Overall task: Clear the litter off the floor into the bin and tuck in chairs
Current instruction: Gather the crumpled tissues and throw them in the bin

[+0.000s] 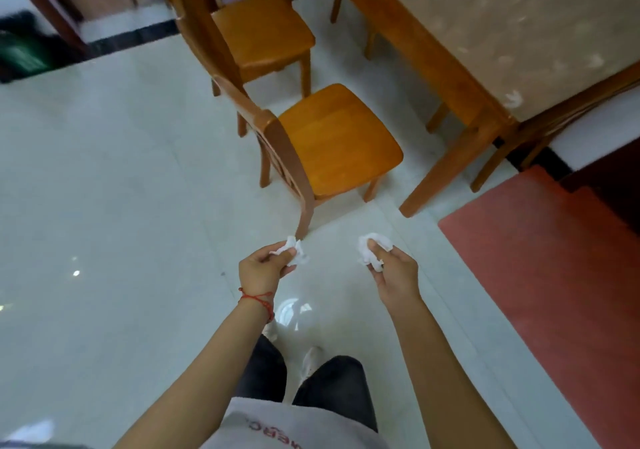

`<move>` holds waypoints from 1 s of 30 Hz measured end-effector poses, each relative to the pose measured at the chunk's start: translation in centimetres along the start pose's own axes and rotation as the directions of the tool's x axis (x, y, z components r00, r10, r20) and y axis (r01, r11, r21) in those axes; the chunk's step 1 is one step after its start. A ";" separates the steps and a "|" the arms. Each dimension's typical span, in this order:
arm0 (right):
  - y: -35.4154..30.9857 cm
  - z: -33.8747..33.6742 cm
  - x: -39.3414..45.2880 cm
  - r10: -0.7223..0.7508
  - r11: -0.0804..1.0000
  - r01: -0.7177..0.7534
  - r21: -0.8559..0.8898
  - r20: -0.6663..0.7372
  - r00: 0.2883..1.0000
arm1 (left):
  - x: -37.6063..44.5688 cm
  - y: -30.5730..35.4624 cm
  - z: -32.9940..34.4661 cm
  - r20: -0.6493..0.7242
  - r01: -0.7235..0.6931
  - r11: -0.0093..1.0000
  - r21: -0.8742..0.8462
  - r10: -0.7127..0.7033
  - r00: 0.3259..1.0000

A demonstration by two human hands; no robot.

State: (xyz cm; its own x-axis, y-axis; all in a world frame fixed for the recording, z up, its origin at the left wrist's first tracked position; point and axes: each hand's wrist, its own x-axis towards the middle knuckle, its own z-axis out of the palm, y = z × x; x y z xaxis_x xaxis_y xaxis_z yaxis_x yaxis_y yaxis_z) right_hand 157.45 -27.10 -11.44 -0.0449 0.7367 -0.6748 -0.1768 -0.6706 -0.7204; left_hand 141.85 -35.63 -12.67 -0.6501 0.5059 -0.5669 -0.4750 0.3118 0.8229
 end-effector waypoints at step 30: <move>21.6 36.1 -13.8 0.284 0.848 0.021 -0.530 0.486 0.826 | 5.0 5.6 -42.1 -0.601 -0.203 0.910 -0.362 -0.061 0.797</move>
State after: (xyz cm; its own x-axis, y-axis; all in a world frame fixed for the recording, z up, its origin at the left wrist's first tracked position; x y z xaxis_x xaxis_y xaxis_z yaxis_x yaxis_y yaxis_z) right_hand 118.79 -48.60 -11.89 -0.5656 0.4607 -0.6840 0.3706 -0.5990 -0.7099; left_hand 111.01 -65.21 -12.48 -0.8454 -0.0992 -0.5248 -0.5149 -0.1099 0.8502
